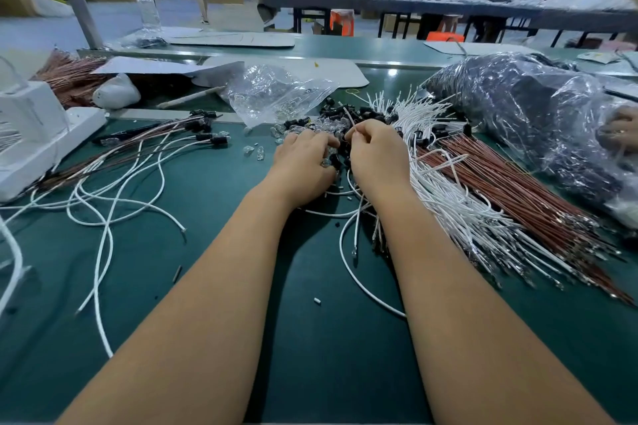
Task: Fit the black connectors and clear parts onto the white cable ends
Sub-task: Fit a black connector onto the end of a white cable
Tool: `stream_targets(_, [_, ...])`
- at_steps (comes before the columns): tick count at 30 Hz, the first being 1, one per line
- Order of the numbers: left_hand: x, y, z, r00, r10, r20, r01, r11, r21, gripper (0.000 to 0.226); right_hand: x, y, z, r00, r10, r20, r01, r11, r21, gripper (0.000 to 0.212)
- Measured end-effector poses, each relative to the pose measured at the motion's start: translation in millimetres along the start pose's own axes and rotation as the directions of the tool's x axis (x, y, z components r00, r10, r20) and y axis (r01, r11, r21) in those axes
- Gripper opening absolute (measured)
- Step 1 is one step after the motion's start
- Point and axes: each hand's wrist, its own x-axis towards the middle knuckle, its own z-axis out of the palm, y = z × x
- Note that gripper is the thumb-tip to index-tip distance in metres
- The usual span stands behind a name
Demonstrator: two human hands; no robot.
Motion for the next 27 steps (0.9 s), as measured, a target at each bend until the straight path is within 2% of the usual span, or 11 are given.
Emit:
stream_targets(6, [-5,0,-4,0.998,0.012,-0.065,-0.016,0.998,-0.061,0.024,-4,0,-1,1.000,-0.009,-0.009,0.009,1.000,-0.023,0.025])
stream_targets(11, [-7,0,-11,0.998,0.045,-0.034,-0.052,0.966,-0.253,0.018,-7,-3,-5,1.000,-0.009,-0.029,0.008,1.000,-0.023,0.033])
stream_targets(14, [-7,1,-10,0.999,0.047,-0.023,-0.051,0.963,-0.263,0.011,-8,-5,-7,0.999,-0.013,-0.036,0.011,0.998,-0.062,0.036])
stream_targets(18, [-7,0,-9,0.999,0.047,0.004,-0.045,0.980,-0.196,0.015,-8,-5,-8,0.999,-0.009,-0.038,0.006,0.997,-0.076,0.034])
stream_targets(20, [-6,0,-9,0.998,0.053,-0.023,-0.057,0.975,-0.214,0.015,-9,-5,-8,0.999,-0.022,-0.048,0.018,0.997,-0.074,0.030])
stream_targets(24, [-7,-1,-14,0.969,-0.034,-0.243,-0.083,0.886,-0.456,0.018,-8,-4,-9,0.993,-0.057,-0.103,0.053,0.998,-0.043,0.020])
stream_targets(27, [-6,-3,-17,0.943,-0.193,-0.269,-0.034,0.751,-0.659,0.019,-7,-4,-10,0.989,-0.061,-0.134,0.054,0.997,-0.052,0.016])
